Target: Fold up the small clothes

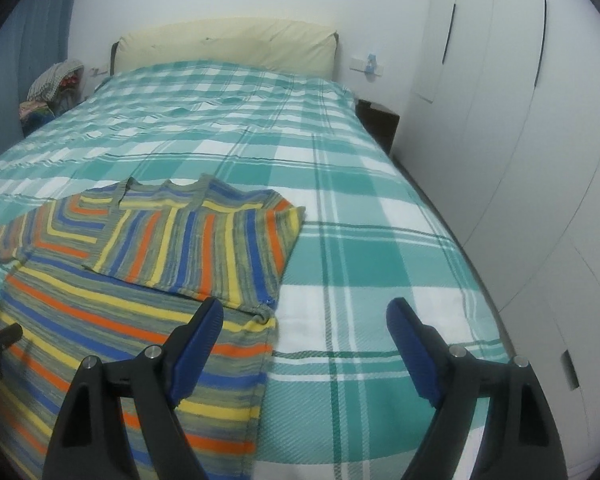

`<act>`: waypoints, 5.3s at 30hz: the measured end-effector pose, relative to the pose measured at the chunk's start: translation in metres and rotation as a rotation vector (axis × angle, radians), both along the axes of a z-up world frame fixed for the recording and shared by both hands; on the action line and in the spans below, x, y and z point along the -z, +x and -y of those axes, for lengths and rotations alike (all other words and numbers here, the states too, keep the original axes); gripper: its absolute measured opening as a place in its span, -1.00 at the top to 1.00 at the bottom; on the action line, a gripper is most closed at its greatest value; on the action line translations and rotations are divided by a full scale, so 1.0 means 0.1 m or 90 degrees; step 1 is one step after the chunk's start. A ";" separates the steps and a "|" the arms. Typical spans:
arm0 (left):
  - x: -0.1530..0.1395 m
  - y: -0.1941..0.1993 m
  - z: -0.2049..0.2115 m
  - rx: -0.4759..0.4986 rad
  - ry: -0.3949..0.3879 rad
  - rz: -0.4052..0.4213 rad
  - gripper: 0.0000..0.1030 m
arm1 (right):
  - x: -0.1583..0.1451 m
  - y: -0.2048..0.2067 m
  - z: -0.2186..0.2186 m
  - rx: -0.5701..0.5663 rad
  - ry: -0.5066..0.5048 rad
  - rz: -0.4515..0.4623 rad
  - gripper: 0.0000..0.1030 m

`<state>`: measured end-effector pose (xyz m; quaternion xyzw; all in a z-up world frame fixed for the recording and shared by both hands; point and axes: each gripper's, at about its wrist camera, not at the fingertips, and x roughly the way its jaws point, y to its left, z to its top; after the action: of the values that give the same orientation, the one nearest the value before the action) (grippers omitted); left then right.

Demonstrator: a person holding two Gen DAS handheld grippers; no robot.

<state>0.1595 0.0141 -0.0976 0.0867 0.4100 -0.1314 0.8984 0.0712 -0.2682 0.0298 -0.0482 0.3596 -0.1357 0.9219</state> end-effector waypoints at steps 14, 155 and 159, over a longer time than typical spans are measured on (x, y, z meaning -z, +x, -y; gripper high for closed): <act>0.00 0.01 0.00 -0.001 0.002 -0.001 -0.87 | -0.03 -0.04 -0.09 -0.009 -0.033 0.005 -0.62; 0.27 1.19 -0.61 -0.066 -0.164 -0.040 0.73 | 0.86 2.24 -0.49 -0.181 0.481 -0.180 0.94; 0.27 1.19 -0.60 -0.071 -0.153 -0.041 0.68 | 0.96 2.26 -0.52 -0.172 0.404 -0.206 0.89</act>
<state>0.2789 0.0741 -0.1250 -0.0488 0.4238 -0.1322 0.8947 0.2977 -0.2158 -0.0664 0.1719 0.5149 0.1143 0.8320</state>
